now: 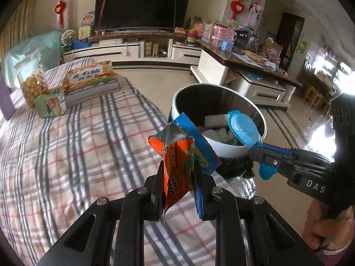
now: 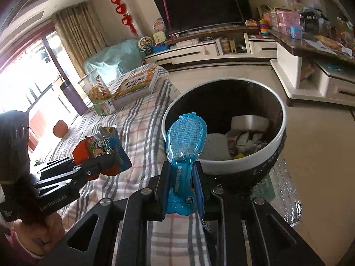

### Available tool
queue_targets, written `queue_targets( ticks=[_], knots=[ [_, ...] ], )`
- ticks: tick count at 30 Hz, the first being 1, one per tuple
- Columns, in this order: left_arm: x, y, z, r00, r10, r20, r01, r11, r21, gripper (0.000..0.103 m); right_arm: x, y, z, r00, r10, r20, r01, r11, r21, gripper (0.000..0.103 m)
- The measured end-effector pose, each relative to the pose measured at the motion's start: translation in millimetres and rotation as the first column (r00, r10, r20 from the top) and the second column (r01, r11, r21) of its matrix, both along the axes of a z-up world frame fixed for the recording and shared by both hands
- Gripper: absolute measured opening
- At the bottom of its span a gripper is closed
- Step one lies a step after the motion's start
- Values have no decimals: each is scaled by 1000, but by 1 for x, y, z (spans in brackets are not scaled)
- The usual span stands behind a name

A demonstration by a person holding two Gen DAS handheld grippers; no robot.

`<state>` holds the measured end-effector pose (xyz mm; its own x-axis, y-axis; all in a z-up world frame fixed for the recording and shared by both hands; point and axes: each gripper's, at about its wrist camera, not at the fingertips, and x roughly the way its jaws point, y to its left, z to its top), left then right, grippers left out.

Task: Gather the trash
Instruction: 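Lower the wrapper and brush into the bin and open both grippers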

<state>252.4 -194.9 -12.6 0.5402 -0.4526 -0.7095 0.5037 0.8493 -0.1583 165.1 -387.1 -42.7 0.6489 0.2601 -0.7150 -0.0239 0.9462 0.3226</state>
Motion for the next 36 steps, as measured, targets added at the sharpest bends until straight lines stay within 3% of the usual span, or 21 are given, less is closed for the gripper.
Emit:
queue_targets(
  ticks=[15,36],
  knots=[
    [2,-26,9,999,-37,22,37,999,8,20,2,-28,5,999,-46,13,45,999,29,20],
    [32,-66,11,997,-69,30,68,997,41,20,37,-55,2,996,-93,-12,94,995,31,20]
  ],
)
